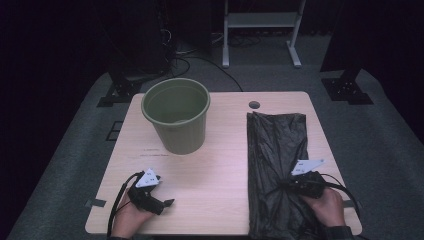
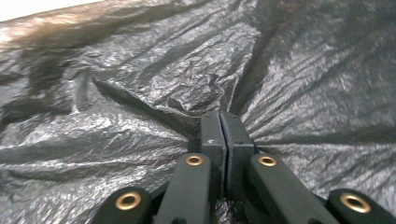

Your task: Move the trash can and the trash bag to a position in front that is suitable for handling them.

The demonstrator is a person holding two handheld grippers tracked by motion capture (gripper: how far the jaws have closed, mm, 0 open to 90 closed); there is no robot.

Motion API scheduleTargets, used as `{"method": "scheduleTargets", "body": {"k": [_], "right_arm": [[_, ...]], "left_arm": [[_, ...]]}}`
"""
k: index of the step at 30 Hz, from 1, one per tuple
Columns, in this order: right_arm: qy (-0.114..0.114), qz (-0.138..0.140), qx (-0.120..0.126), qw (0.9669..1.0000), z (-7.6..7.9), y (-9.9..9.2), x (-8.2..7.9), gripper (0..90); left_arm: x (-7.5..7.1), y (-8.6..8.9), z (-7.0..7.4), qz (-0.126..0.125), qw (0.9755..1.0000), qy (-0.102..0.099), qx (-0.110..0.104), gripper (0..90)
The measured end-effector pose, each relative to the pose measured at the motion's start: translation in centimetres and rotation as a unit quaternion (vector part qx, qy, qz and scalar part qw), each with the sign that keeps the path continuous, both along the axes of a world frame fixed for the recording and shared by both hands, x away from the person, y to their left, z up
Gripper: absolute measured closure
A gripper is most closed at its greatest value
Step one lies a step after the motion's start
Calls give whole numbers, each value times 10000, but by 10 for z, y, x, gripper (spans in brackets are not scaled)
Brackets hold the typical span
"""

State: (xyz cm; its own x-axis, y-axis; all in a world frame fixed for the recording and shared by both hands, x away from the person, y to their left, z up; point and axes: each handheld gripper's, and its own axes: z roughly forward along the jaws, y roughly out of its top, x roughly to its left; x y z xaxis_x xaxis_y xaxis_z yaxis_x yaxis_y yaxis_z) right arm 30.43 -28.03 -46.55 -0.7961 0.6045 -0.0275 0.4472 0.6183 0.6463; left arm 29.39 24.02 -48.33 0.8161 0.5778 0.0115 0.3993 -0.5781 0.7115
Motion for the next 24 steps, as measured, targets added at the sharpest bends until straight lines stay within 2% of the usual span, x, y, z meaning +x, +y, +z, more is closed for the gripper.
{"method": "scheduleTargets", "body": {"k": [1, 3, 4, 5, 7, 8, 9, 10, 12, 14, 17, 18, 20, 21, 24], "right_arm": [[-24, -189, -120, 9997, -1, -14, -2, 853], [-25, -255, -111, 9996, -1, -19, -3, 834], [-44, -339, -39, 9994, 1, -26, -3, 793], [-71, -466, 47, 9989, 6, -30, -5, 680], [-89, -520, 177, 9984, 13, -27, -7, 575], [-89, -520, 177, 9984, 13, -27, -7, 575], [-126, -587, 259, 9979, 23, -18, -7, 471], [-126, -587, 259, 9979, 23, -18, -7, 471], [-155, -589, 317, 9976, 32, -6, -4, 406], [-274, -580, 346, 9973, 39, 6, 1, 390], [-297, -529, 379, 9974, 46, 26, 20, 372], [-297, -529, 379, 9974, 46, 26, 20, 372], [-239, -522, 327, 9978, 47, 35, 34, 371], [-224, -574, 305, 9976, 45, 40, 46, 370], [-173, -699, 325, 9969, 40, 45, 63, 370]], "left_arm": [[0, 0, 0, 6, 10000, 0, 3, 0], [0, 0, 0, 13, 10000, 5, 3, 0], [0, 0, 0, 14, 10000, 5, 3, 0], [0, 0, 0, 14, 10000, 4, 5, 0], [0, 0, 0, 23, 10000, 4, 4, 0], [0, 0, 0, 23, 10000, 4, 4, 0], [0, 0, 0, 24, 10000, 3, 2, 0], [0, 0, 0, 27, 10000, 2, 4, 0], [0, -1, 0, 31, 10000, 2, 3, 0], [0, -1, 0, 37, 10000, 3, 3, 0], [0, -1, 0, 39, 10000, 3, 2, 0], [0, -1, 0, 39, 10000, 3, 2, 0], [0, -1, 0, 40, 10000, 3, 1, 0], [0, -1, 0, 39, 10000, 3, -1, 0], [0, -1, 0, 40, 10000, 3, 1, 0]]}}
